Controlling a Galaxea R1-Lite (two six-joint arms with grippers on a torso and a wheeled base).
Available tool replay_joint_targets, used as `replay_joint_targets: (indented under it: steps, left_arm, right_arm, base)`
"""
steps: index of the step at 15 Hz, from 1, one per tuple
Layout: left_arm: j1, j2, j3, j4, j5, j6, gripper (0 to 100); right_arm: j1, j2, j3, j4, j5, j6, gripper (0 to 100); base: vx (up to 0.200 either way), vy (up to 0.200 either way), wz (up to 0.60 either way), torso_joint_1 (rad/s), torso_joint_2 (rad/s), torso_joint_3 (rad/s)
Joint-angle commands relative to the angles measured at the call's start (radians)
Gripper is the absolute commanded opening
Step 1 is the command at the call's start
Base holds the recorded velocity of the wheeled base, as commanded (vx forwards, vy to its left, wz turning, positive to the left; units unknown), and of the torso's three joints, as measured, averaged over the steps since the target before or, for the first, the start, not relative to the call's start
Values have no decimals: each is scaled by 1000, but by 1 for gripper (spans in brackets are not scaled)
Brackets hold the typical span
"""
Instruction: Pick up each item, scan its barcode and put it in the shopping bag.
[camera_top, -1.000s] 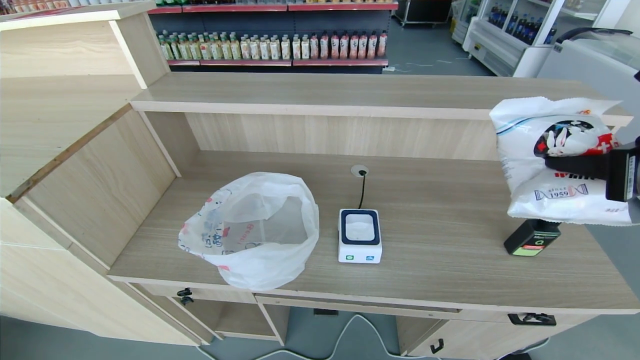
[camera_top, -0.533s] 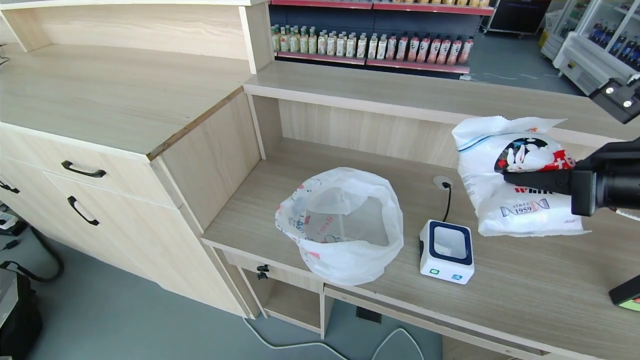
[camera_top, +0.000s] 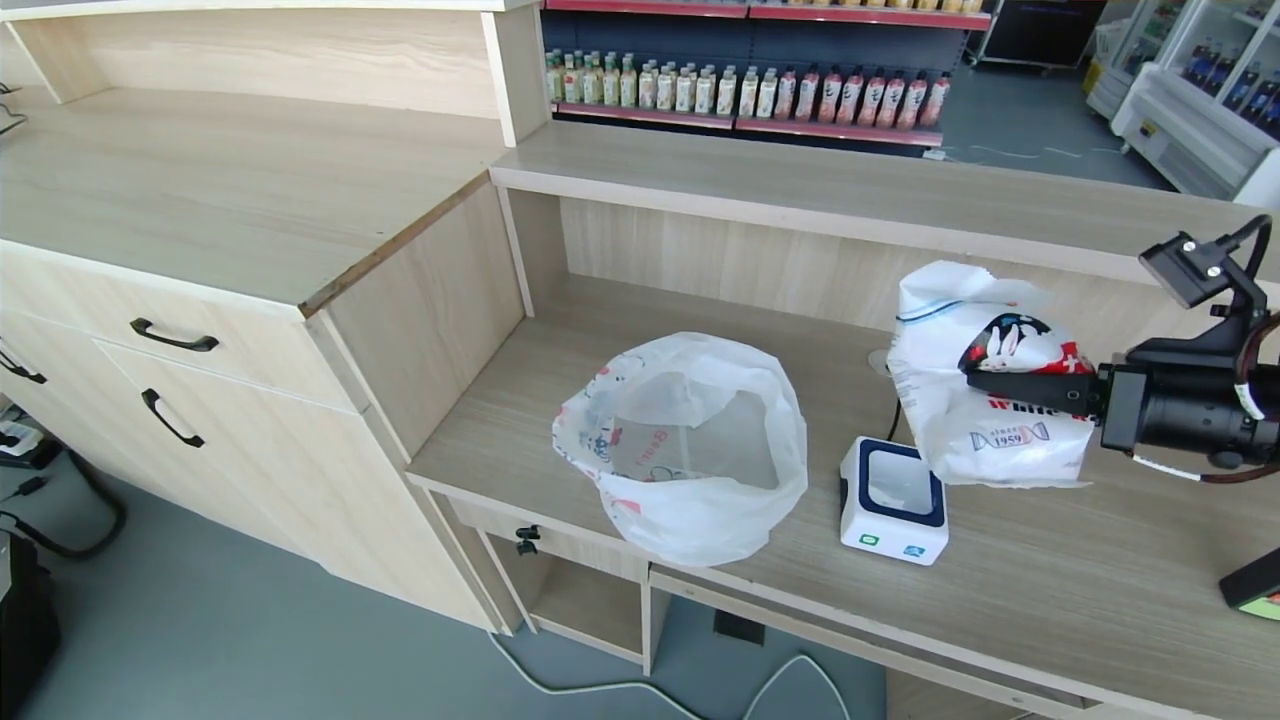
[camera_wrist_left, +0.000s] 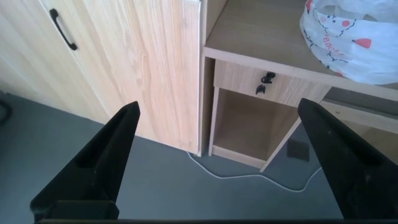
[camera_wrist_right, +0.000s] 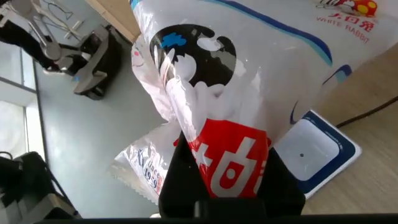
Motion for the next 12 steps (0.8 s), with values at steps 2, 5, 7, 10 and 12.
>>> replay_joint_targets:
  steps: [2, 5, 7, 10, 12]
  left_arm:
    - [1, 0, 0, 0, 0, 0, 100]
    - [1, 0, 0, 0, 0, 2, 100]
    - [1, 0, 0, 0, 0, 2, 100]
    - [1, 0, 0, 0, 0, 0, 100]
    - [1, 0, 0, 0, 0, 0, 100]
  right_arm:
    - [-53, 91, 26, 0, 30, 5, 0]
    - [-71, 171, 17, -9, 34, 10, 0]
    - [-77, 215, 6, -40, 34, 10, 0]
    - [-76, 264, 6, -104, 51, 10, 0]
    - [-73, 292, 3, -118, 56, 8, 0]
  base:
    - [0, 0, 0, 0, 0, 0]
    - [0, 0, 0, 0, 0, 0]
    - [0, 0, 0, 0, 0, 0]
    - [0, 0, 0, 0, 0, 0]
    - [0, 0, 0, 0, 0, 0]
